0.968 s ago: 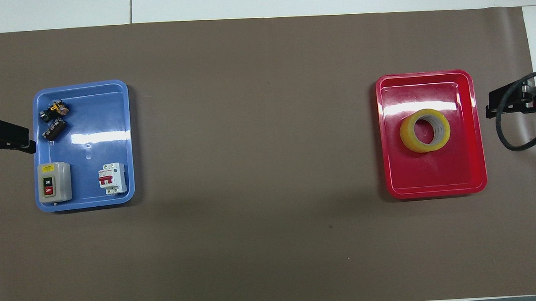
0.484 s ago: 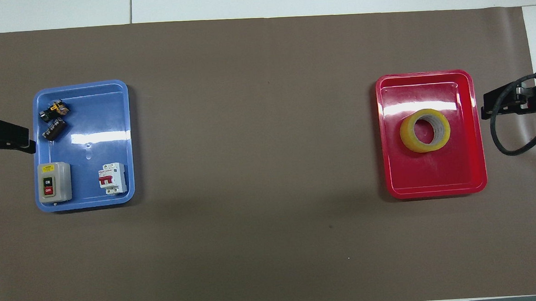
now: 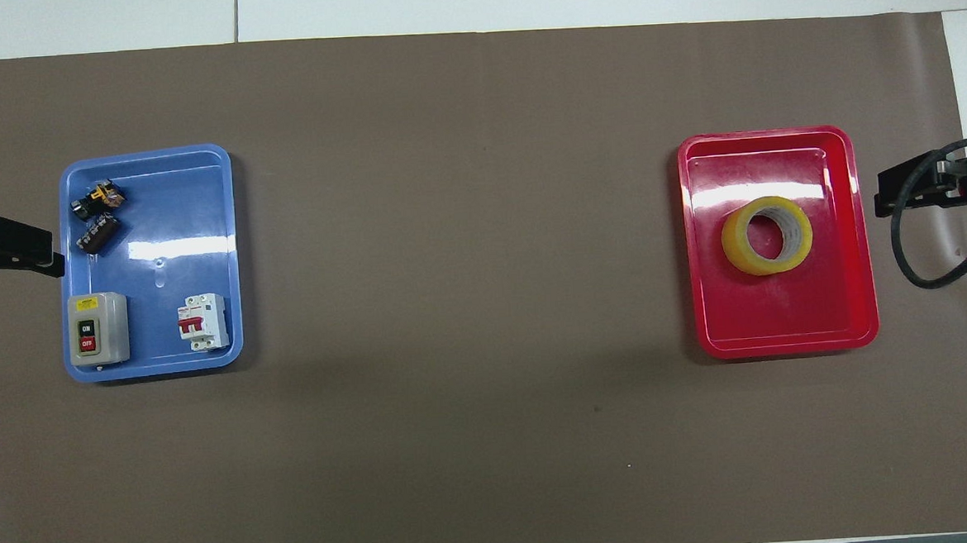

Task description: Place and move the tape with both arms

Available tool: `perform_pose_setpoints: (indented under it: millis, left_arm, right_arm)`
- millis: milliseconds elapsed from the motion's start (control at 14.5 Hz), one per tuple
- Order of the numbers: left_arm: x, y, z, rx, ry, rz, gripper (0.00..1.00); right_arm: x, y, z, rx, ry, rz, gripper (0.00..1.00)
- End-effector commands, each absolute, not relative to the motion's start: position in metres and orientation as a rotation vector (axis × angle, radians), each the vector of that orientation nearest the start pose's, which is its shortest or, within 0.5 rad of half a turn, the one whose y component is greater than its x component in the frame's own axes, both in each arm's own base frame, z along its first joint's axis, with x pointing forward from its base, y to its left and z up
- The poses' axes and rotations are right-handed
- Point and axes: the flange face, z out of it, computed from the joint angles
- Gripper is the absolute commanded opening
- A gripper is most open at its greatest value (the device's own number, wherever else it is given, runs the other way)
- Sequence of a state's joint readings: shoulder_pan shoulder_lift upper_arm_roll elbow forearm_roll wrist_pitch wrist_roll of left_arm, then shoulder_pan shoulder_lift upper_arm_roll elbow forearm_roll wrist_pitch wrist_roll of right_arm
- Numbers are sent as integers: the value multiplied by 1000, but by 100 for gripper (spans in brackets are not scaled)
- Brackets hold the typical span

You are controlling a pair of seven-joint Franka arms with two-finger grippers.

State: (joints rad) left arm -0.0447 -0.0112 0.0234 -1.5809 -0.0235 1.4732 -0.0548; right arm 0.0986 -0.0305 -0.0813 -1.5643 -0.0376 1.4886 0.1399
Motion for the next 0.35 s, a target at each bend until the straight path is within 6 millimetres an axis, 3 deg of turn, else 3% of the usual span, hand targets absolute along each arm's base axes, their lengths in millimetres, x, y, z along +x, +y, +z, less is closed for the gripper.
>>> perform_pose_setpoints:
  millis: [0,276]
  left_arm:
    - [531,-13,618,-3179,-40,166,100]
    - [531,-13,618,-3179,-40,166,100]
  right_arm:
    - [535,3,644,-3175,169,106,100]
    - [536,1,644,-3176,171,94,100]
